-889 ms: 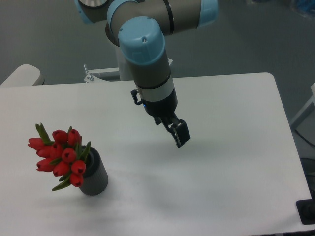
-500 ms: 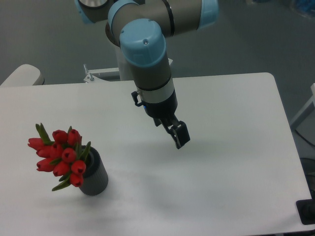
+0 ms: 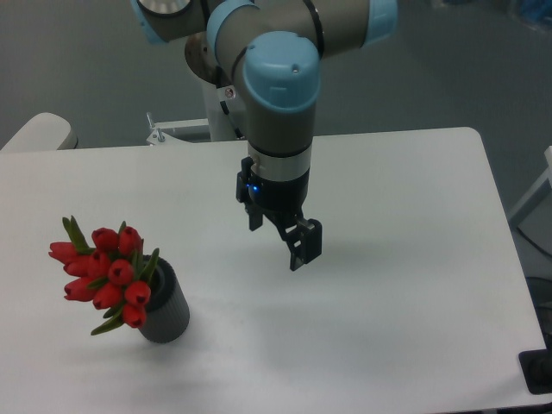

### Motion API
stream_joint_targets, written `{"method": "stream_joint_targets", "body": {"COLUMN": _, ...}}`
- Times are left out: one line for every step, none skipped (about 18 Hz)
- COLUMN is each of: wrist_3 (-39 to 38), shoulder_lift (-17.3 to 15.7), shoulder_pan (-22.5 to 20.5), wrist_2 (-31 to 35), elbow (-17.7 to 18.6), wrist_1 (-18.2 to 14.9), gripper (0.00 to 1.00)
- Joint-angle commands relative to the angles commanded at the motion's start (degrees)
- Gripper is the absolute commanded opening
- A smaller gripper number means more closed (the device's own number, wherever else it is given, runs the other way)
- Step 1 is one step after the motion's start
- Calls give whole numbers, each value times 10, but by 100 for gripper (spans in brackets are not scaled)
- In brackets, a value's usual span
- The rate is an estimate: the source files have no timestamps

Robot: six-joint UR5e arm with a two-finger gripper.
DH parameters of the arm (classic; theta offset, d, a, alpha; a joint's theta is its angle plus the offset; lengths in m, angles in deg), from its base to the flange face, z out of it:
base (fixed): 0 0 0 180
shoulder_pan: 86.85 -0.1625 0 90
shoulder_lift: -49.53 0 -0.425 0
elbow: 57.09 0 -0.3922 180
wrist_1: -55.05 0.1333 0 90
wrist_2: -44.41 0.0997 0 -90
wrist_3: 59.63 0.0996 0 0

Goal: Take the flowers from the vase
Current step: 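Move the open gripper toward the red tulip stems above the vase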

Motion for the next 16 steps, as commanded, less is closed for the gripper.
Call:
{"method": "stream_joint_targets", "body": {"wrist_3": -20, "shoulder_lift": 0, "shoulder_pan": 1, "wrist_2": -22, "elbow": 2, "wrist_1": 3, "gripper": 100}}
{"method": "stream_joint_targets", "body": {"wrist_3": -41, "shoulder_lift": 0, "shoulder_pan": 2, "wrist_2": -39, "elbow": 3, "wrist_1": 14, "gripper": 100}}
{"method": "stream_joint_targets", "body": {"wrist_3": -57, "shoulder_lift": 0, "shoulder_pan": 3, "wrist_2": -48, "elbow": 6, "wrist_1": 28, "gripper": 100}}
{"method": "stream_joint_targets", "body": {"wrist_3": -69, "shoulder_lift": 0, "shoulder_pan": 3, "wrist_2": -60, "elbow": 11, "wrist_1": 39, "gripper": 100}}
{"method": "stream_joint_targets", "body": {"wrist_3": -82, "shoulder_lift": 0, "shoulder_pan": 4, "wrist_2": -76, "elbow": 17, "wrist_1": 48, "gripper": 100}}
{"method": "stream_joint_targets", "body": {"wrist_3": -97, "shoulder_lift": 2, "shoulder_pan": 5, "wrist_2": -95, "elbow": 22, "wrist_1": 57, "gripper": 100}}
{"method": "stream_joint_targets", "body": {"wrist_3": -105, "shoulder_lift": 3, "shoulder_pan": 5, "wrist_2": -112, "elbow": 31, "wrist_1": 69, "gripper": 100}}
{"method": "stream_joint_targets", "body": {"wrist_3": -104, "shoulder_lift": 2, "shoulder_pan": 3, "wrist_2": -127, "elbow": 44, "wrist_1": 85, "gripper": 100}}
{"method": "stream_joint_targets", "body": {"wrist_3": -99, "shoulder_lift": 1, "shoulder_pan": 0, "wrist_2": -141, "elbow": 66, "wrist_1": 100, "gripper": 100}}
{"method": "stream_joint_targets", "body": {"wrist_3": -98, "shoulder_lift": 0, "shoulder_pan": -1, "wrist_2": -146, "elbow": 77, "wrist_1": 107, "gripper": 100}}
{"method": "stream_joint_targets", "body": {"wrist_3": -99, "shoulder_lift": -6, "shoulder_pan": -3, "wrist_2": -178, "elbow": 120, "wrist_1": 129, "gripper": 100}}
{"method": "stream_joint_targets", "body": {"wrist_3": -100, "shoulder_lift": -10, "shoulder_pan": -3, "wrist_2": -197, "elbow": 128, "wrist_1": 134, "gripper": 100}}
{"method": "stream_joint_targets", "body": {"wrist_3": -103, "shoulder_lift": -11, "shoulder_pan": -3, "wrist_2": -215, "elbow": 132, "wrist_1": 134, "gripper": 100}}
{"method": "stream_joint_targets", "body": {"wrist_3": -105, "shoulder_lift": -12, "shoulder_pan": -4, "wrist_2": -228, "elbow": 134, "wrist_1": 134, "gripper": 100}}
{"method": "stream_joint_targets", "body": {"wrist_3": -105, "shoulder_lift": -13, "shoulder_pan": -4, "wrist_2": -238, "elbow": 137, "wrist_1": 135, "gripper": 100}}
{"method": "stream_joint_targets", "body": {"wrist_3": -102, "shoulder_lift": -13, "shoulder_pan": -3, "wrist_2": -250, "elbow": 139, "wrist_1": 140, "gripper": 100}}
